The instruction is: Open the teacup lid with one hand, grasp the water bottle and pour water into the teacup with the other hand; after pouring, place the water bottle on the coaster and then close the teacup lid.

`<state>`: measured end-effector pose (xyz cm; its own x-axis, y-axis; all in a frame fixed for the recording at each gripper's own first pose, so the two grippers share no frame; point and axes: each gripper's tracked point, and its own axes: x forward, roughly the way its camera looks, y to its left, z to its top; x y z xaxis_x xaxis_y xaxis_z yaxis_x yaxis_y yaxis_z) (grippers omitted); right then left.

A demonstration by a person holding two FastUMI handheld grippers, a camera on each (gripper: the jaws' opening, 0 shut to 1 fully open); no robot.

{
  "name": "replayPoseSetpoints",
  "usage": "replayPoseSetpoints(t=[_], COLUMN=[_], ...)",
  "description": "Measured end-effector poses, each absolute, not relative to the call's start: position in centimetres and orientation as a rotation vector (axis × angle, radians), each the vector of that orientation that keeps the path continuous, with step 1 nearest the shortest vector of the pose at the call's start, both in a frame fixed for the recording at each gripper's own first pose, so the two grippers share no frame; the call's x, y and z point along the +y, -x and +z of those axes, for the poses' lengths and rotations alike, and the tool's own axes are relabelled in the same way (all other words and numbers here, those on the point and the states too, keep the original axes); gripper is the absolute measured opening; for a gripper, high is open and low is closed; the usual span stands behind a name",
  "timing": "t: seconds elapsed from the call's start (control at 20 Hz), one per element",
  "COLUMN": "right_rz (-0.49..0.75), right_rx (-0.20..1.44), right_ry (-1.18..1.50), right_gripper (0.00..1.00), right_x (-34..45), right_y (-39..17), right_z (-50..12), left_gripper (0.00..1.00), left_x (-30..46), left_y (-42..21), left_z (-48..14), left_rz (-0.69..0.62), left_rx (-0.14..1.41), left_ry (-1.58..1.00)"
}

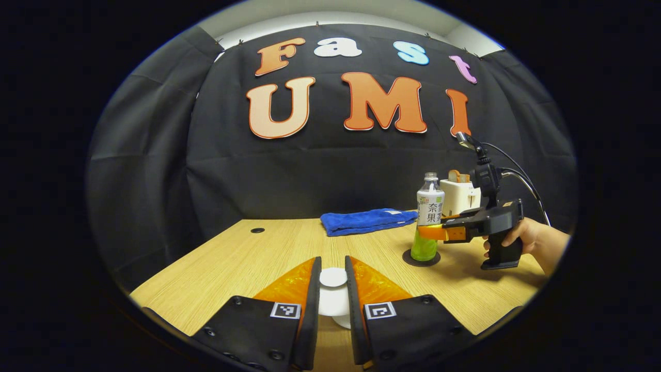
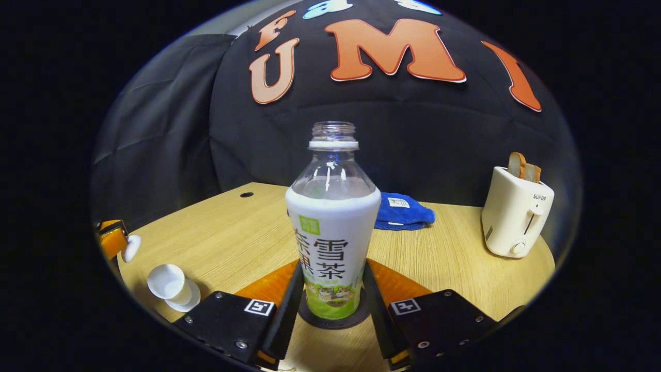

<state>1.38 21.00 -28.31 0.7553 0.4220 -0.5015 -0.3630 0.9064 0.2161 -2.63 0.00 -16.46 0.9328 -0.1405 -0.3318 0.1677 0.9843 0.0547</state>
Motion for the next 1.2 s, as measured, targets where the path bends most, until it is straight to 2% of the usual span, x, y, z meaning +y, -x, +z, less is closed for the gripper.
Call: replayPoseSetpoints(t=[0.05,0.15,0.2,0.25,0.35,0.85,1.2], right_rz=[0.431,0.437,0.437,0.439,0.434,0.396,0.395], right_rx=[0.573,0.561,0.562,0.561,0.551,0.490,0.478], right_ry=[-0.101,-0.092,-0.092,-0.094,-0.094,-0.147,-0.157], right_gripper=[0.69,0.80,0.82,0.87,0.92,0.94,0.94], right_x=[21.0,20.8,20.7,20.7,20.4,16.7,15.9], right_y=[-1.2,-1.2,-1.1,-0.9,-0.9,2.2,4.4], right_z=[-28.4,-28.2,-28.3,-28.1,-27.7,-25.4,-24.8], left_gripper=[0.31,0.31,0.28,0.31,0.31,0.31,0.31], left_x=[-0.2,-0.6,-0.8,-1.1,-1.8,-4.7,-4.3], left_y=[2.7,2.6,2.6,2.6,2.4,2.0,1.9], left_z=[-16.9,-17.6,-17.9,-17.9,-18.0,-20.7,-22.5], left_rz=[-0.162,-0.166,-0.168,-0.173,-0.184,-0.253,-0.233], left_rx=[0.340,0.357,0.360,0.359,0.357,0.397,0.433], left_ry=[-0.074,-0.074,-0.076,-0.074,-0.073,-0.075,-0.085])
